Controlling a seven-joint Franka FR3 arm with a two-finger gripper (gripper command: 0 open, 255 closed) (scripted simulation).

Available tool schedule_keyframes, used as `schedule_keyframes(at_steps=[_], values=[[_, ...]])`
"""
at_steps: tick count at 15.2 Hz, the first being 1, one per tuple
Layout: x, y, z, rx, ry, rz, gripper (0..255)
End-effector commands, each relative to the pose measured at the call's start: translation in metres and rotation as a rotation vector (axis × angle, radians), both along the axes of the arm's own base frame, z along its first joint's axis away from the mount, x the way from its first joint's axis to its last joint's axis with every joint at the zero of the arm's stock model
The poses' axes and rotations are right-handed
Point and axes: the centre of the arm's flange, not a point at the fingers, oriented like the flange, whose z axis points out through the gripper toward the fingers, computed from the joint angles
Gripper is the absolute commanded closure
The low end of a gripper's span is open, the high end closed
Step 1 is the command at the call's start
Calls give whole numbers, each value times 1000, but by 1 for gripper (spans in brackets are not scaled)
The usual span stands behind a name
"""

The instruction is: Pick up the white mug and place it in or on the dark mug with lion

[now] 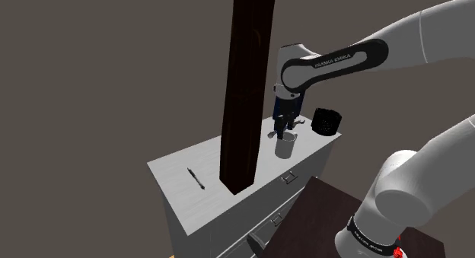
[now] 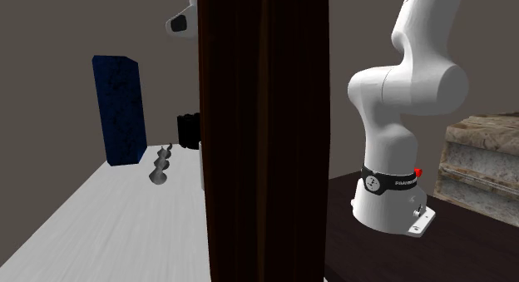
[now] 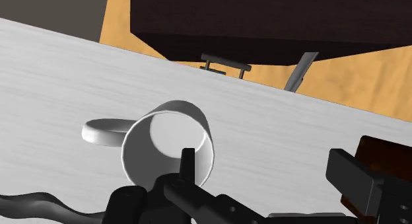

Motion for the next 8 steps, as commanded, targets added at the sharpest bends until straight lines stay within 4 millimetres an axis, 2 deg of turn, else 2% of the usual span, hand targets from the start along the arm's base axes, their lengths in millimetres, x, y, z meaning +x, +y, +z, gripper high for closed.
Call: schedule_keyframes(at_steps=[1, 3, 8], values=[[9, -13, -20, -6, 15, 16, 0], [18, -26, -41, -12, 30, 31, 0], [14, -27, -67, -12, 30, 31, 0]])
